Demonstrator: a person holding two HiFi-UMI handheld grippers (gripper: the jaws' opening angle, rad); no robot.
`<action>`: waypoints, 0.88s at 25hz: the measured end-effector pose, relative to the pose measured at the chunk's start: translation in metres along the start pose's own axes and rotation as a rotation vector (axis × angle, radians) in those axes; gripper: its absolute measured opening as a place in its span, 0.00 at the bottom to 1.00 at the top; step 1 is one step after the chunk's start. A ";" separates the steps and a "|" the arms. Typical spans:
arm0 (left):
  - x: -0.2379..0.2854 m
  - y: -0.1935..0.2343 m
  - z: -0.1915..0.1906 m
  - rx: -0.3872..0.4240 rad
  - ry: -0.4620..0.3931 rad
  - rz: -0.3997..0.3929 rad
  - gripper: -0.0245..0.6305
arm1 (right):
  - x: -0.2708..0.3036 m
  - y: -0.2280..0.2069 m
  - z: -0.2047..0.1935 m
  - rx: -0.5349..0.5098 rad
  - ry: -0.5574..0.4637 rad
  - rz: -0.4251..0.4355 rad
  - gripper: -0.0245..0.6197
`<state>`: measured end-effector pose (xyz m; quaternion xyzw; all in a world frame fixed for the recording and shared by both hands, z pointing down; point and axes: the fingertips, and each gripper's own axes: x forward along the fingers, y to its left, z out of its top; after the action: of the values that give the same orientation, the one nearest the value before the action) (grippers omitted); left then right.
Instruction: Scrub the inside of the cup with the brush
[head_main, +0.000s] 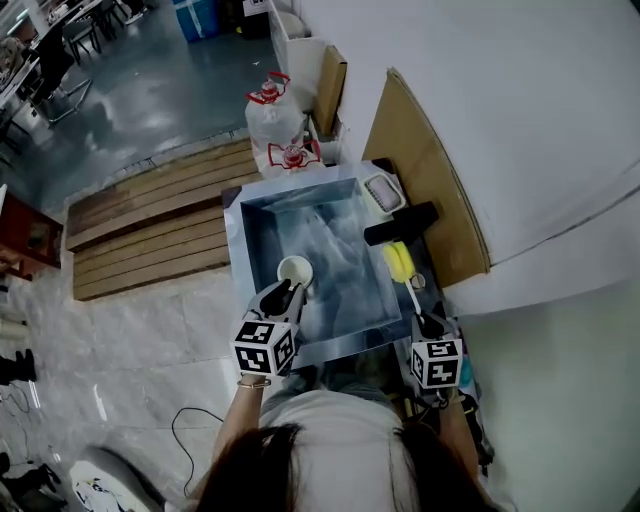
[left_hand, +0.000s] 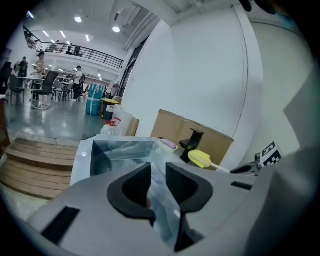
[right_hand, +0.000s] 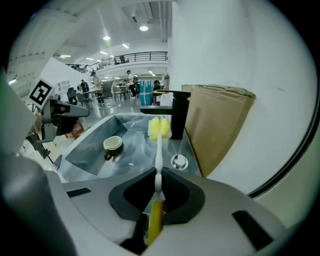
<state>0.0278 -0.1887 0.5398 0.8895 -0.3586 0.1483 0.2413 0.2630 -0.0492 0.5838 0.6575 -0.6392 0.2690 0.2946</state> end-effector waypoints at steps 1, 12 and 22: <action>0.002 0.002 -0.004 -0.006 0.011 0.008 0.17 | 0.002 0.004 0.005 -0.024 0.001 0.016 0.11; 0.018 0.024 -0.054 -0.096 0.127 0.070 0.20 | 0.036 0.043 0.042 -0.253 0.012 0.163 0.11; 0.042 0.034 -0.093 -0.187 0.237 0.076 0.23 | 0.072 0.075 0.058 -0.425 0.054 0.275 0.11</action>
<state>0.0245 -0.1836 0.6475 0.8251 -0.3734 0.2271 0.3579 0.1897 -0.1411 0.5997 0.4804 -0.7566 0.1836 0.4037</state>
